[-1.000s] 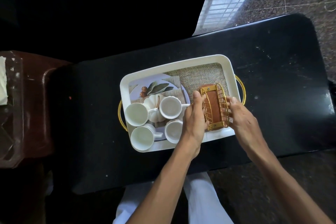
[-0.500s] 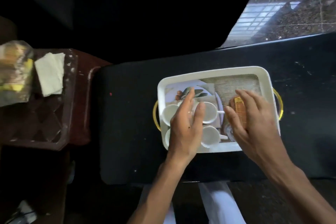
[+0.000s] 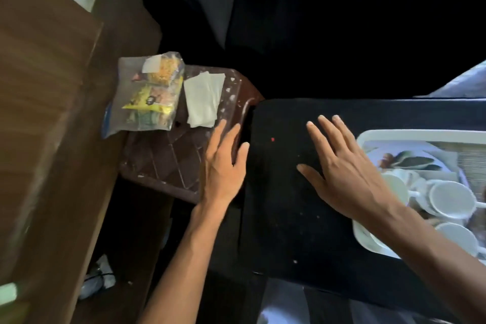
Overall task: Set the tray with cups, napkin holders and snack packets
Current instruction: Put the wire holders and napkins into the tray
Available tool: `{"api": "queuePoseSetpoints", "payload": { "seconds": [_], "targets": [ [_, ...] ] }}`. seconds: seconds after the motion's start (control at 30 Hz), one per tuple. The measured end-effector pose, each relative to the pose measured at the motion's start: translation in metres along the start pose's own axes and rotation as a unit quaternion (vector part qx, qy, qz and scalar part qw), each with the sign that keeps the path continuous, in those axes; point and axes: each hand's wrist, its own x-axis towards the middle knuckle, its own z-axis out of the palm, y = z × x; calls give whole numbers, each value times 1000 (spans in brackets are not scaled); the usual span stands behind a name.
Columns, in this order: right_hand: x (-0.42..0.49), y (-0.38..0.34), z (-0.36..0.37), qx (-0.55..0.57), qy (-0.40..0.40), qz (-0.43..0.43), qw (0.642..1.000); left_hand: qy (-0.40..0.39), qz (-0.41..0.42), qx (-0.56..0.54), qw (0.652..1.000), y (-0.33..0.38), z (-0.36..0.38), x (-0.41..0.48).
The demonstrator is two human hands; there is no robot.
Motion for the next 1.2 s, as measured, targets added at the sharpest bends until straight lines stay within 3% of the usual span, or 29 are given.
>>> {"api": "queuePoseSetpoints", "payload": {
  "seconds": [0.23, 0.53, 0.93, 1.2],
  "targets": [
    [87, -81, 34, -8, -47, -36, 998, 39, -153, -97, 983, -60, -36, 72],
    [157, -142, 77, -15, -91, -40, 995, -24, -188, -114, 975, -75, -42, 124],
    [168, -151, 94, -24, -112, -21, 993, -15, -212, -136, 968, -71, -32, 130],
    [157, -142, 87, 30, -101, -2, 994, 19, -195, -185, 963, -67, -21, 132]
  ]
}}
